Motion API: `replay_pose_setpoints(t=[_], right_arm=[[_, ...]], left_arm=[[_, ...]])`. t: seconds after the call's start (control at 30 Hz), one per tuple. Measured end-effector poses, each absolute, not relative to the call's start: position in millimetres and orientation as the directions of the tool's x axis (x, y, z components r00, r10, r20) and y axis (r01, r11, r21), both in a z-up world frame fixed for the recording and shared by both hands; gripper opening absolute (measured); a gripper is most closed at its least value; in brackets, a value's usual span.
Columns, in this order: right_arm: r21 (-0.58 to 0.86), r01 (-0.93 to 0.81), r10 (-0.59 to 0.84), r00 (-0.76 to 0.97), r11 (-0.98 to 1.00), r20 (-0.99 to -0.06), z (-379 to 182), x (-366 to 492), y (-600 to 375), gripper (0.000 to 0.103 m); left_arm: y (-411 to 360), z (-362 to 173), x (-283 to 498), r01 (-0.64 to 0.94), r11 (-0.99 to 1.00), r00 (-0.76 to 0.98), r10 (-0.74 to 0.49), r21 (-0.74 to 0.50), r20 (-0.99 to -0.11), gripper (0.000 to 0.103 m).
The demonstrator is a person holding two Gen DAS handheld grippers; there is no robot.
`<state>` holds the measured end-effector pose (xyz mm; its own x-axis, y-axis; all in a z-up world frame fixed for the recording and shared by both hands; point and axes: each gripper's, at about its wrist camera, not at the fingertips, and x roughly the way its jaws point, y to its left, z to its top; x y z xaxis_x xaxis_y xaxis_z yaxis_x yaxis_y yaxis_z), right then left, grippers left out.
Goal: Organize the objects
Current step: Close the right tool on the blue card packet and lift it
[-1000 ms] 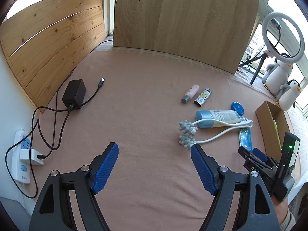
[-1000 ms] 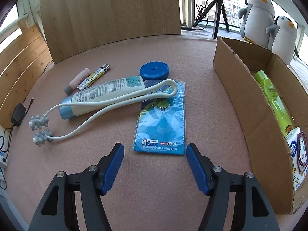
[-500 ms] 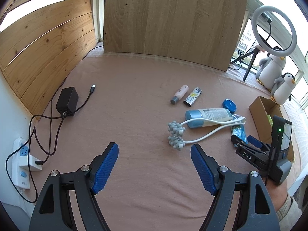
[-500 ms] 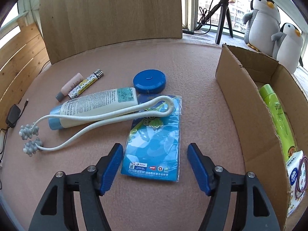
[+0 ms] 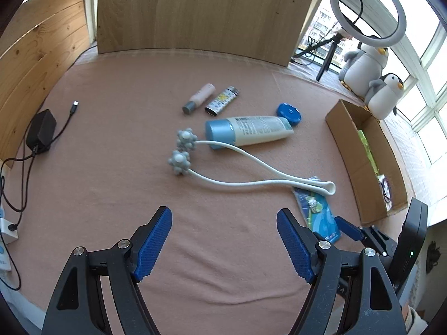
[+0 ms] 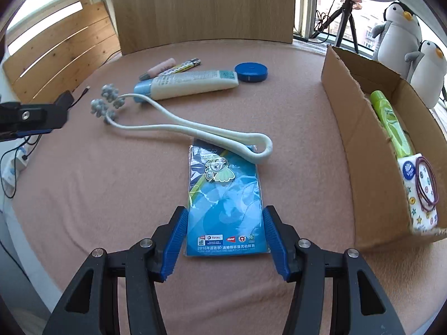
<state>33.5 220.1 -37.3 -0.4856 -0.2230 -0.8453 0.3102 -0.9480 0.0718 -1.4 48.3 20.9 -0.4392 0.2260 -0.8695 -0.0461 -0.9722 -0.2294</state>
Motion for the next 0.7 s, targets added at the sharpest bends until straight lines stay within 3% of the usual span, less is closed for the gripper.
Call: replay_pose_setpoints(t=[0.23,0.4,0.6,0.7], right_arm=[[0.076,0.585,-0.371,-0.404,-0.807,-0.836,-36.8,81.2,188.9,0.051],[0.082,0.624,-0.412,-0.405,-0.777,-0.816,-37.3,83.1,166.2,0.051],[0.087,0.472,-0.333,-0.467,-0.877,-0.819,-38.0,35.3,181.6,0.051],[0.163,0.460,-0.383,-0.439,-0.873,-0.813,-34.2,26.2,188.2,0.051]], left_arm=[[101.7,-9.5,5.7,-0.123,-0.952,-0.300,0.306,-0.282,-0.903,0.080],[85.9,-9.2,7.6,-0.051,-0.959,-0.312,0.280,-0.278,-0.908,0.080],[36.5,-5.6,3.9,0.072,-0.962,-0.340,0.225,-0.263,-0.913,0.080],[23.2,-6.8,8.5,0.092,-0.961,-0.337,0.215,-0.259,-0.917,0.080]])
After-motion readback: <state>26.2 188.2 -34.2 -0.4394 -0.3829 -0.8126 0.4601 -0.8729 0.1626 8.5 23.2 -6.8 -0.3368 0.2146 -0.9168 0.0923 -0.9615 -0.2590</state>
